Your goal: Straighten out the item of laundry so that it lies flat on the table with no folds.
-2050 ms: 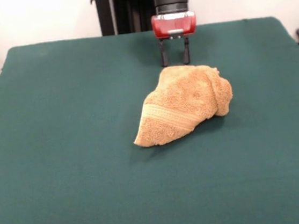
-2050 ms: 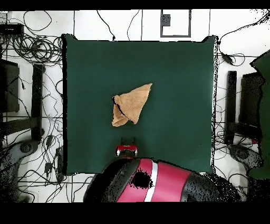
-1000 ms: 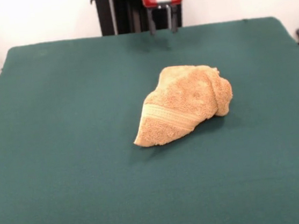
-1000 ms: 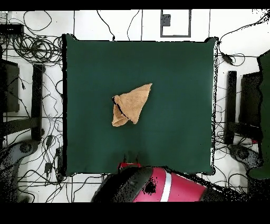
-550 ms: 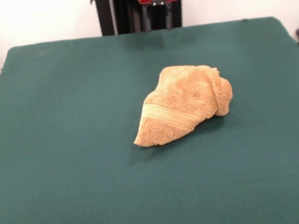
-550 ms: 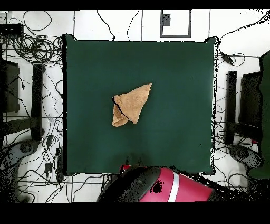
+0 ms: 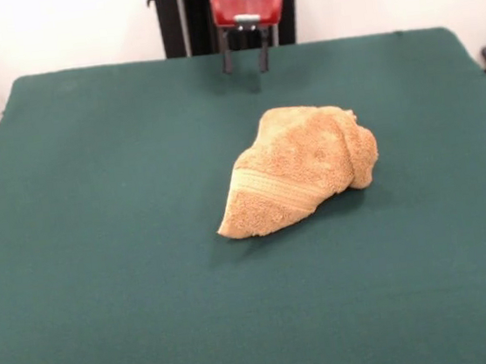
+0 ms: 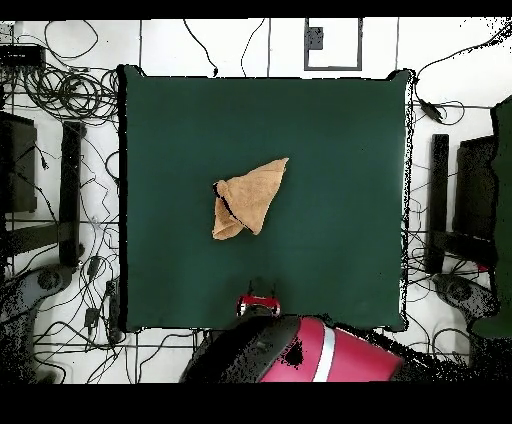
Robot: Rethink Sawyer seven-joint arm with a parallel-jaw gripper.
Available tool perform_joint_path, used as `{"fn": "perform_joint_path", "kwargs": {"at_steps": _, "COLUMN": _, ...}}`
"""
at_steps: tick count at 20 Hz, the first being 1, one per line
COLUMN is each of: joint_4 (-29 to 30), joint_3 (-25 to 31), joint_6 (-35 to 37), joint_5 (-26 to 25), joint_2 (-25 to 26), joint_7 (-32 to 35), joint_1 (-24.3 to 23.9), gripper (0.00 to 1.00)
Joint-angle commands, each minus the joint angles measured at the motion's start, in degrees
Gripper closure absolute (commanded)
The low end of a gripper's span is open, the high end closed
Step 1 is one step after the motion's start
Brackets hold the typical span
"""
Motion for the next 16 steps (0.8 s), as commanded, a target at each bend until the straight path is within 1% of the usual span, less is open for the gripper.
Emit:
{"fn": "perform_joint_path", "kwargs": {"at_steps": 1, "joint_4": -11.74, "joint_3": 6.69, "joint_6": 4.39, "joint_5": 6.27, "joint_2": 2.13, "joint_7": 11.76, "joint_1": 2.62, "gripper": 0.0}}
{"fn": "perform_joint_path", "kwargs": {"at_steps": 4, "joint_4": -14.26, "joint_3": 7.39, "joint_6": 5.74, "joint_5": 4.05, "joint_2": 3.62, "joint_7": 11.58, "joint_1": 1.06, "gripper": 0.0}}
{"fn": "perform_joint_path", "kwargs": {"at_steps": 7, "joint_4": -15.78, "joint_3": 7.81, "joint_6": 5.86, "joint_5": 3.7, "joint_2": 4.64, "joint_7": 11.89, "joint_1": 0.69, "gripper": 0.0}}
{"fn": "perform_joint_path", "kwargs": {"at_steps": 11, "joint_4": -16.46, "joint_3": 7.67, "joint_6": 3.42, "joint_5": 6.13, "joint_2": 6.2, "joint_7": 13.49, "joint_1": 1.58, "gripper": 0.0}}
{"fn": "perform_joint_path", "kwargs": {"at_steps": 16, "joint_4": -15.83, "joint_3": 7.85, "joint_6": 0.44, "joint_5": 10.14, "joint_2": 7.81, "joint_7": 15.73, "joint_1": 3.12, "gripper": 0.0}}
